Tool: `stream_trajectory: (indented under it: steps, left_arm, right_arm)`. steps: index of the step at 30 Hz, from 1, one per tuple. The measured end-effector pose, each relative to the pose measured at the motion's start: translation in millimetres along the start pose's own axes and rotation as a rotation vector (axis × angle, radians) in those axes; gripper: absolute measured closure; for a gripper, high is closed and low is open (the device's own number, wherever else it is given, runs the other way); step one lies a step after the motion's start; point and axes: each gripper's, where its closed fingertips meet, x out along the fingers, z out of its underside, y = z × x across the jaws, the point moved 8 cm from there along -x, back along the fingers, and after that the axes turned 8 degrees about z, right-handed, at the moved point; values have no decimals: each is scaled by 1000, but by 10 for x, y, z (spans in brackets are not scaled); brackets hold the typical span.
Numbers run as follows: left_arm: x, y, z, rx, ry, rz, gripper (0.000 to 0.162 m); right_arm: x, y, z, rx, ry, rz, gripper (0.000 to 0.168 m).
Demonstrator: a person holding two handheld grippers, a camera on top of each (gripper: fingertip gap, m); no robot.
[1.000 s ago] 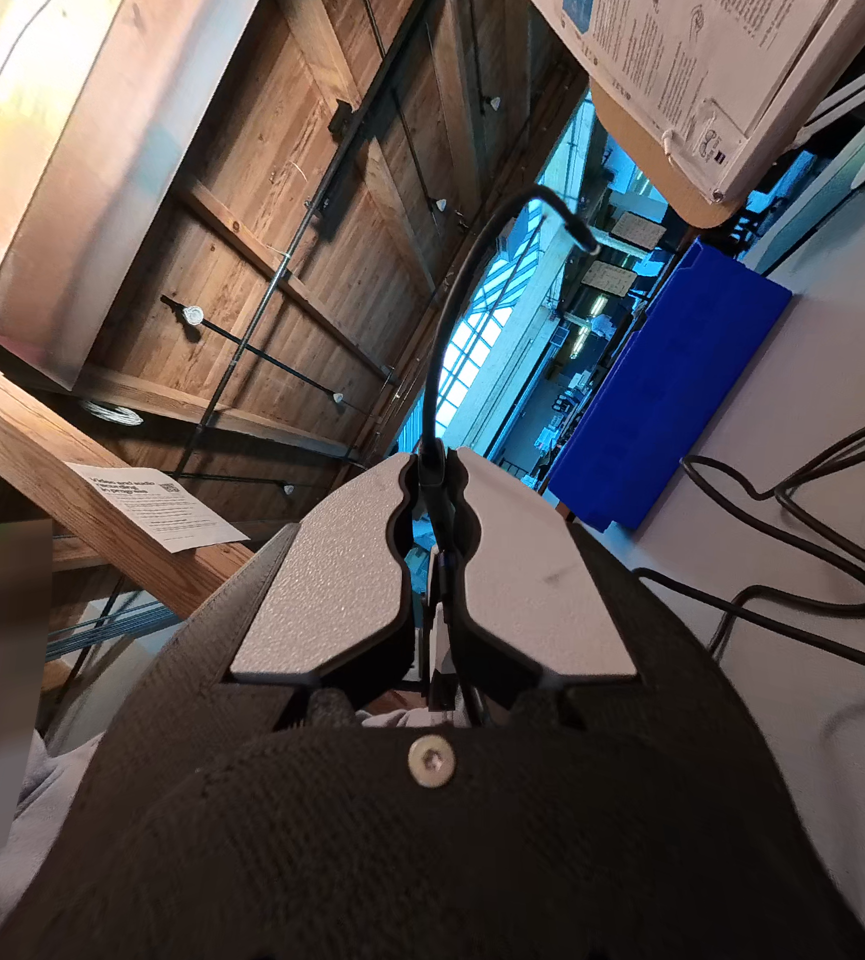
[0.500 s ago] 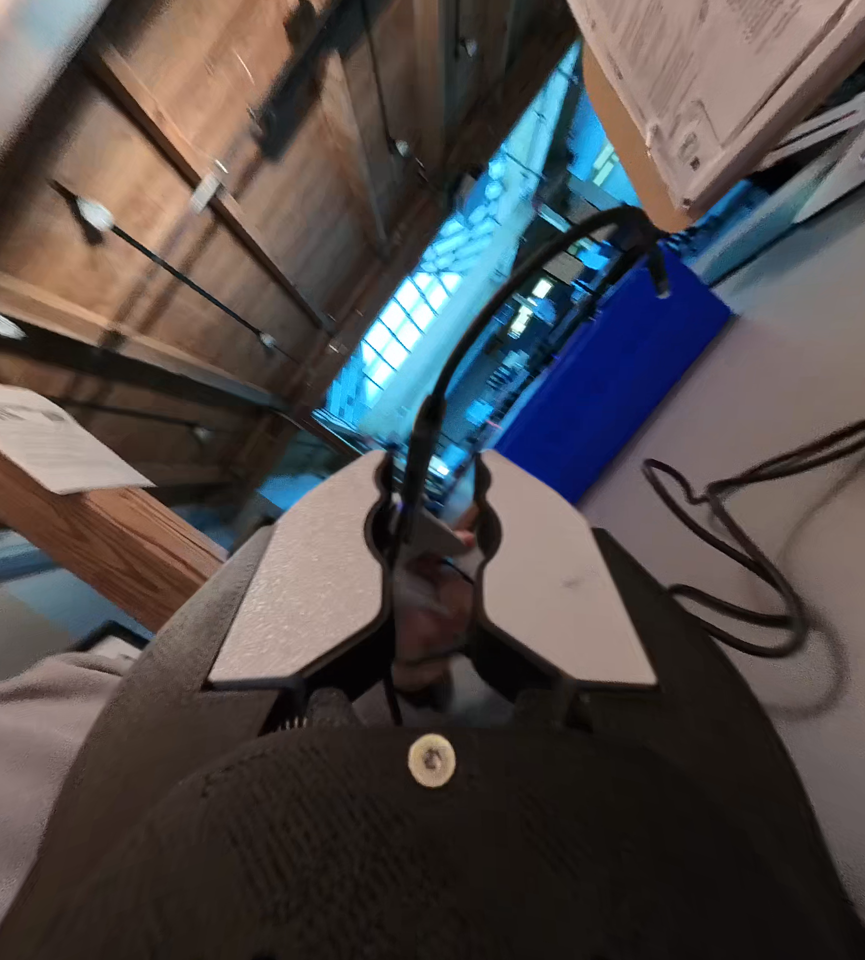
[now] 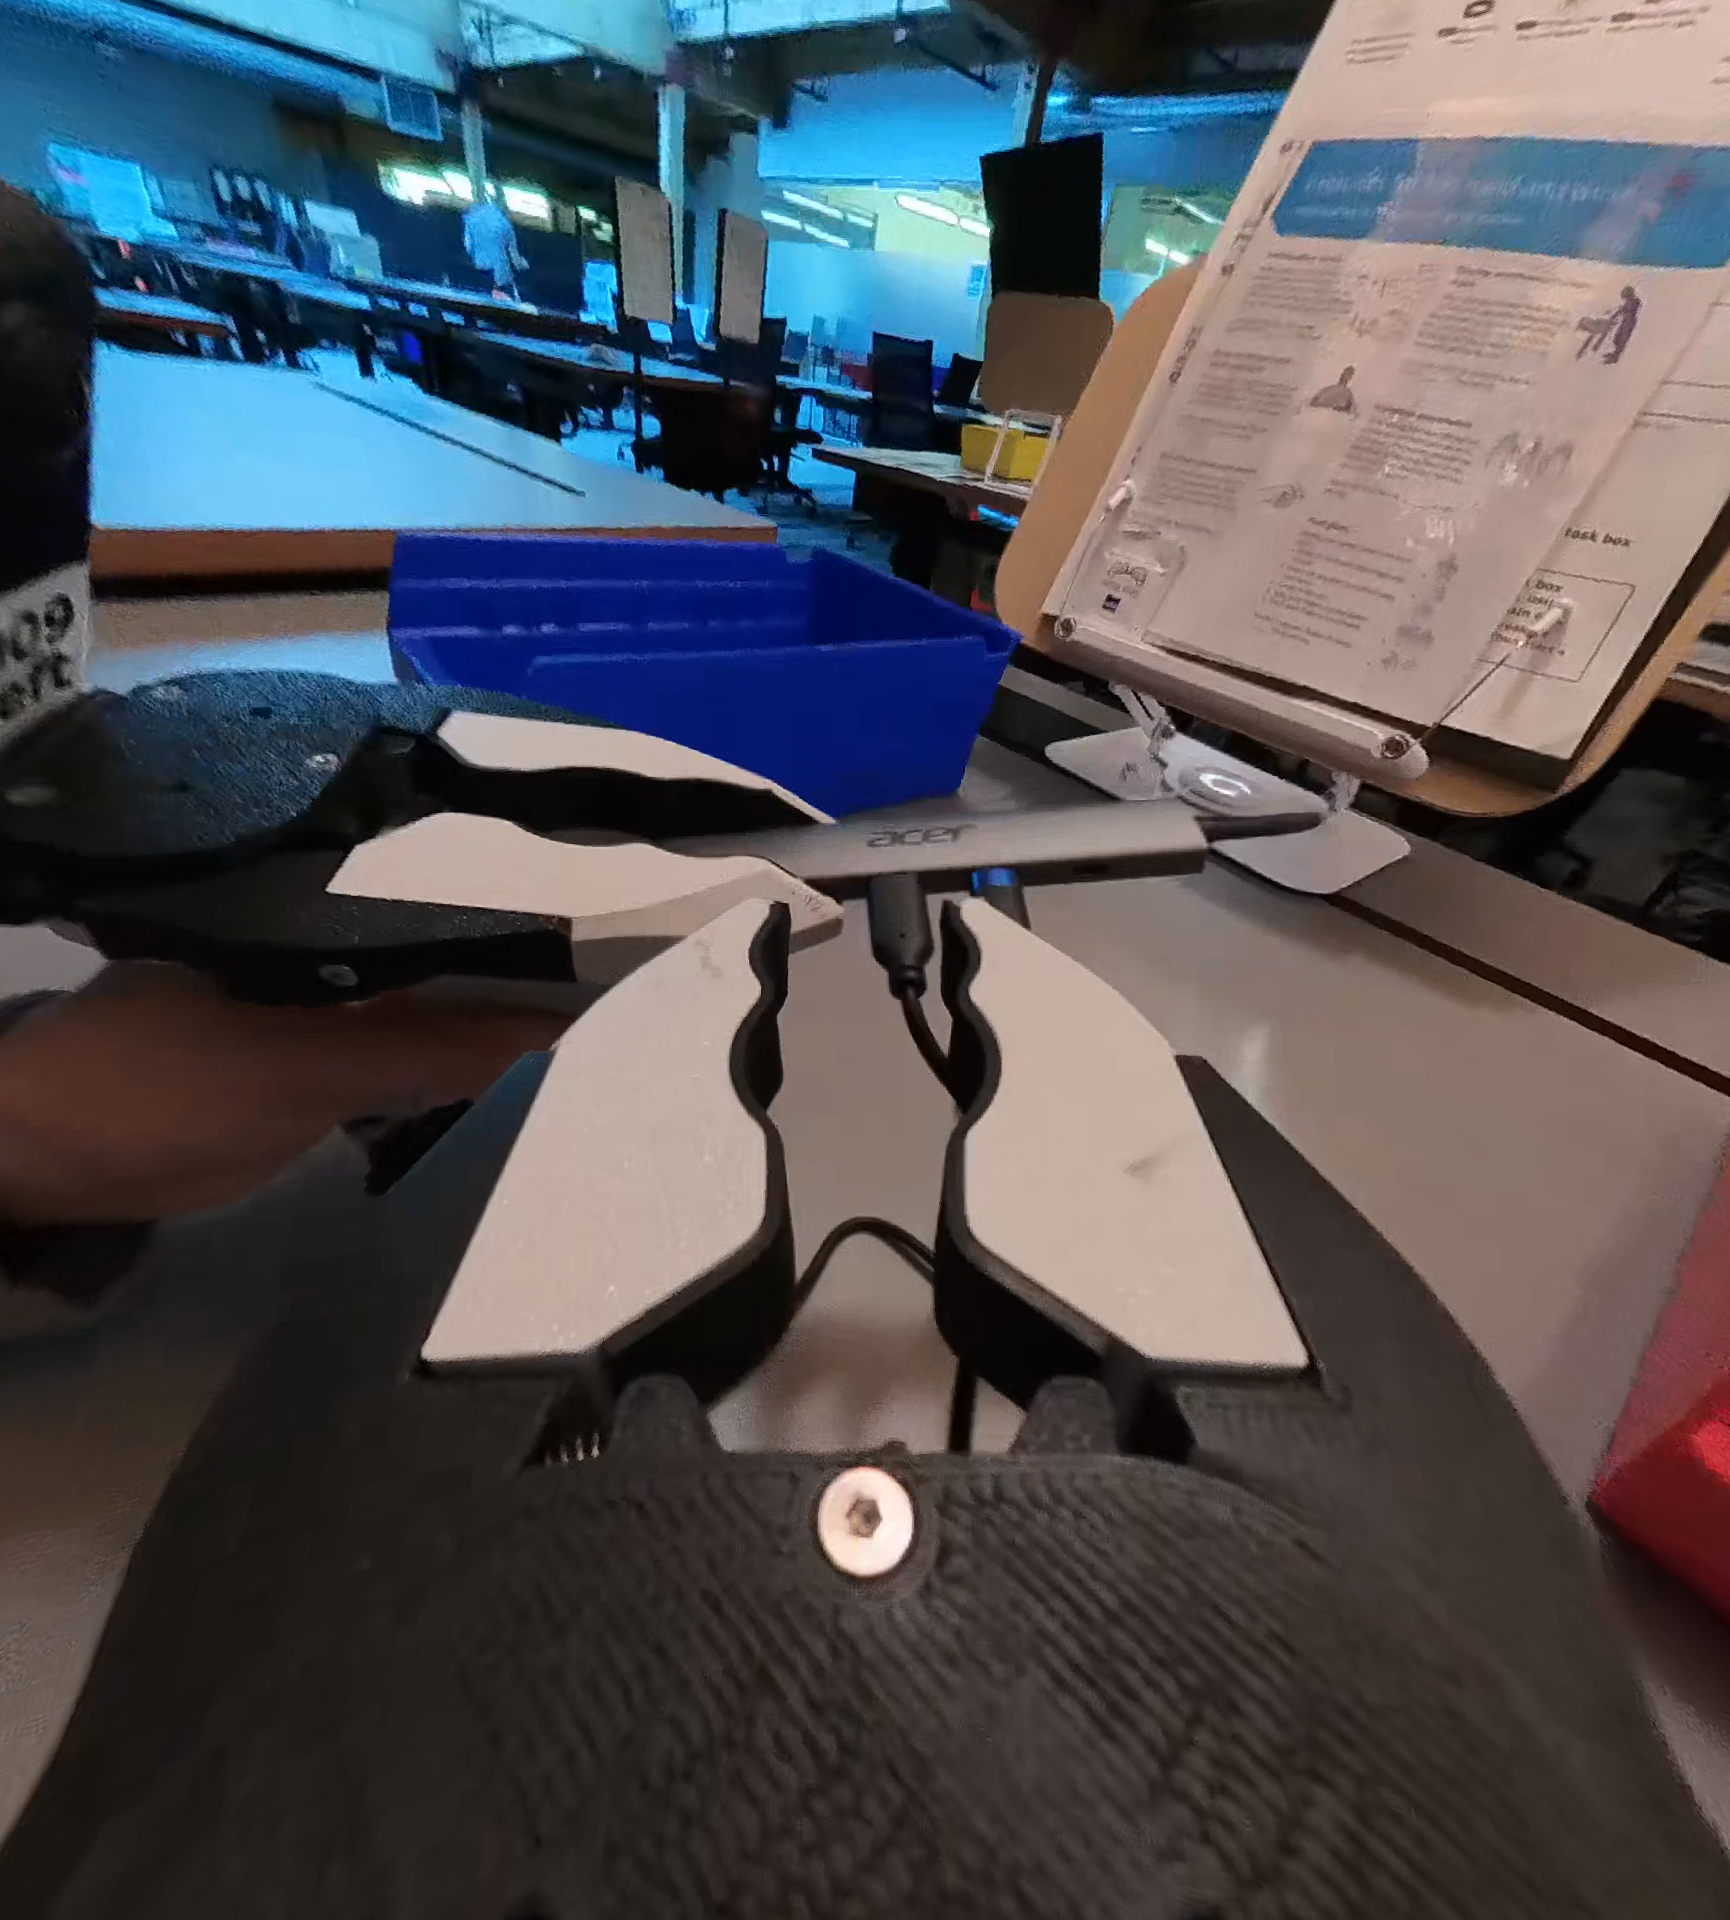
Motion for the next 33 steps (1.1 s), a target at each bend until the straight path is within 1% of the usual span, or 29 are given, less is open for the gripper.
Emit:
stream_trajectory:
  steps: [3, 5, 8, 13, 17, 22, 25, 29, 33]
  left_arm:
    - [-7, 26, 38, 12, -1, -8, 138]
    - [-3, 33, 57, -3, -3, -4, 138]
    - [8, 40, 97, -20, -8, 0, 138]
    - [0, 13, 149, -47, -11, 7, 139]
    - [-25, 1, 151, -17, -17, 10, 139]
    - [-31, -35, 155, -39, -20, 48, 138]
    - [-12, -68, 166, -68, -40, 69, 138]
    - [-2, -30, 166, -12, -51, 57, 138]
    - [-13, -22, 157, -2, -33, 63, 138]
  right_arm:
    - [43, -32, 65, -61, -20, 31, 145]
    - [68, -23, 125, -96, -66, 63, 151]
    - [69, -2, 190, -59, -52, 70, 156]
    - [96, -9, 272, -3, -25, 44, 156]
    - [102, -3, 304, 51, -16, -4, 157]
    - [97, -27, 327, -22, -9, 3, 157]
    - [107, -12, 323, -6, -55, -6, 157]
    - [78, 13, 302, -11, -114, -22, 157]
    - [46, -24, 234, -97, -153, -5, 157]
